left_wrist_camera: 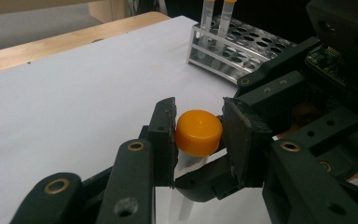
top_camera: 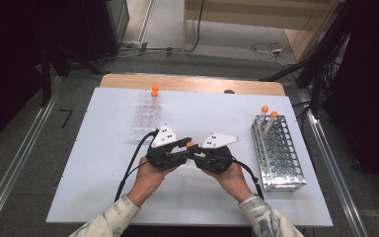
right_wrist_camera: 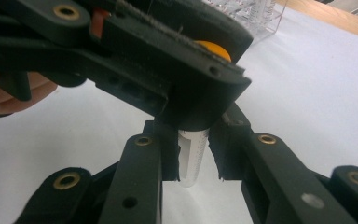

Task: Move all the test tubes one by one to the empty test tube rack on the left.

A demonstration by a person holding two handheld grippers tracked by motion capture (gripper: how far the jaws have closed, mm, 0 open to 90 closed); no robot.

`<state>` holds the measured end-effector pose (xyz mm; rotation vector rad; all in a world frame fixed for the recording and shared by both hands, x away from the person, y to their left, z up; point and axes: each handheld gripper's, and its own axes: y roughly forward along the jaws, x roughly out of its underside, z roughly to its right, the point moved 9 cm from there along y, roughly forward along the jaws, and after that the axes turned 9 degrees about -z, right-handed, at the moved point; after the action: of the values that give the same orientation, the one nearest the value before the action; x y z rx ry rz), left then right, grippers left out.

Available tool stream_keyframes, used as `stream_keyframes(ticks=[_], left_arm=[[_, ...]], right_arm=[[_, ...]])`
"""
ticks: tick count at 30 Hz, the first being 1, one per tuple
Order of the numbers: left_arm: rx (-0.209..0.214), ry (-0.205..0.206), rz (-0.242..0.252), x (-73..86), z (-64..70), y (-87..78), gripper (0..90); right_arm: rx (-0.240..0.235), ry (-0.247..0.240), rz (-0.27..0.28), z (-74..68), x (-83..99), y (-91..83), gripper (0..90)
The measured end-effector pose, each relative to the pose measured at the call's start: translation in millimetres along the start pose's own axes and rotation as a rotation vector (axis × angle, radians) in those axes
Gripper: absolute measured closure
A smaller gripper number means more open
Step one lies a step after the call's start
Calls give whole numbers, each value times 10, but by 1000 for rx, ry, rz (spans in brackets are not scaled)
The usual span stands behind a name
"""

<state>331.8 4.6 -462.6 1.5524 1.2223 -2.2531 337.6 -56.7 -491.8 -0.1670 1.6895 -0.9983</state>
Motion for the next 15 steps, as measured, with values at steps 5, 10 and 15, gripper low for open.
stream_keyframes(ticks=[5,10,15], left_arm=[[-9,2,4,4,-2,4,693],[-13,10,6,0,0,6,703],[-7,8,2,-5,-2,18,706]], right_arm=[[-1,3,3,-2,-2,-8,717],[-3,8,1,-1,2,-14,713],[-15,-2,-4,-10,6,-28,515]])
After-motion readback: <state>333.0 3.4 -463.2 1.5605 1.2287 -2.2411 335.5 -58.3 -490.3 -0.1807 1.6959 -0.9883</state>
